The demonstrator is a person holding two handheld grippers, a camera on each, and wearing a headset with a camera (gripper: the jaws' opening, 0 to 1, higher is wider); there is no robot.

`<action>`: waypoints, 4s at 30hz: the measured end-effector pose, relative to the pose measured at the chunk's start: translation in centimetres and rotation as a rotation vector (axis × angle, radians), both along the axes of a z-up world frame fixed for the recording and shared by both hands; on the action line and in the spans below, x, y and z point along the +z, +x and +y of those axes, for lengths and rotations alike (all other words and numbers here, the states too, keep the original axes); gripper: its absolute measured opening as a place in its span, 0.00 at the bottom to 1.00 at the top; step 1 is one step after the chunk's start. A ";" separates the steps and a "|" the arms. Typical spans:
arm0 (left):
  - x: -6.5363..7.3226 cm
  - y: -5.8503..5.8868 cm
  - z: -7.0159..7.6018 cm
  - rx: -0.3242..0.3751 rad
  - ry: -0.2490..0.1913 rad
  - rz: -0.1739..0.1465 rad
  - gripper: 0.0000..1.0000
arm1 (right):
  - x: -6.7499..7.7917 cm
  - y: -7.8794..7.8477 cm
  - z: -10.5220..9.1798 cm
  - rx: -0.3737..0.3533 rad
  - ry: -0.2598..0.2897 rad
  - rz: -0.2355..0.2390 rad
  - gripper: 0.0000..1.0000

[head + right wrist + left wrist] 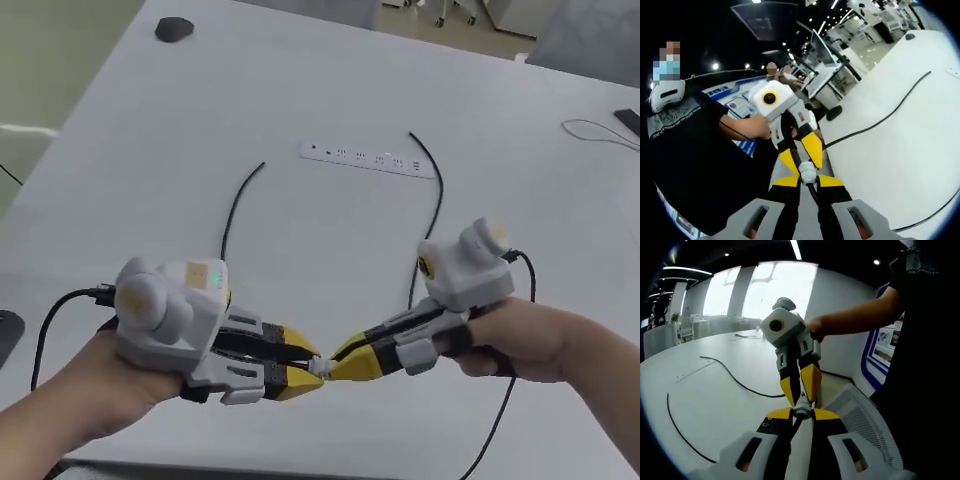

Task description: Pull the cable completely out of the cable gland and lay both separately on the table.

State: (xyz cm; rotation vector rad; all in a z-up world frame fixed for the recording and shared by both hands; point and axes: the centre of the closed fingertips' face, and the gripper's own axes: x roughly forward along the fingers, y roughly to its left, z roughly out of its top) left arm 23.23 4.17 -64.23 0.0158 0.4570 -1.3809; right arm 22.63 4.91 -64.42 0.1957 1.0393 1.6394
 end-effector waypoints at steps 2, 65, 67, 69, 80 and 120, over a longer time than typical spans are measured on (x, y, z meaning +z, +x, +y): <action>0.0 0.0 0.0 -0.001 0.003 0.008 0.14 | 0.0 -0.1 0.0 0.005 0.003 -0.048 0.07; 1.0 0.1 0.8 0.019 -0.068 0.095 0.15 | 3.6 0.9 0.3 -0.172 0.003 -0.302 0.24; 1.2 0.1 0.8 0.014 -0.066 0.090 0.15 | 2.9 1.7 -0.1 -0.174 -0.010 -0.247 0.22; 1.4 0.2 0.8 0.011 -0.069 0.082 0.15 | 2.9 1.8 -0.3 -0.171 0.005 -0.147 0.20; 1.5 -0.4 0.4 -0.038 -0.044 0.047 0.15 | 1.8 0.1 0.5 -0.106 0.014 0.029 0.20; 0.6 0.2 0.9 0.002 -0.066 0.185 0.15 | 0.6 -0.3 1.2 0.038 -0.033 -0.783 0.08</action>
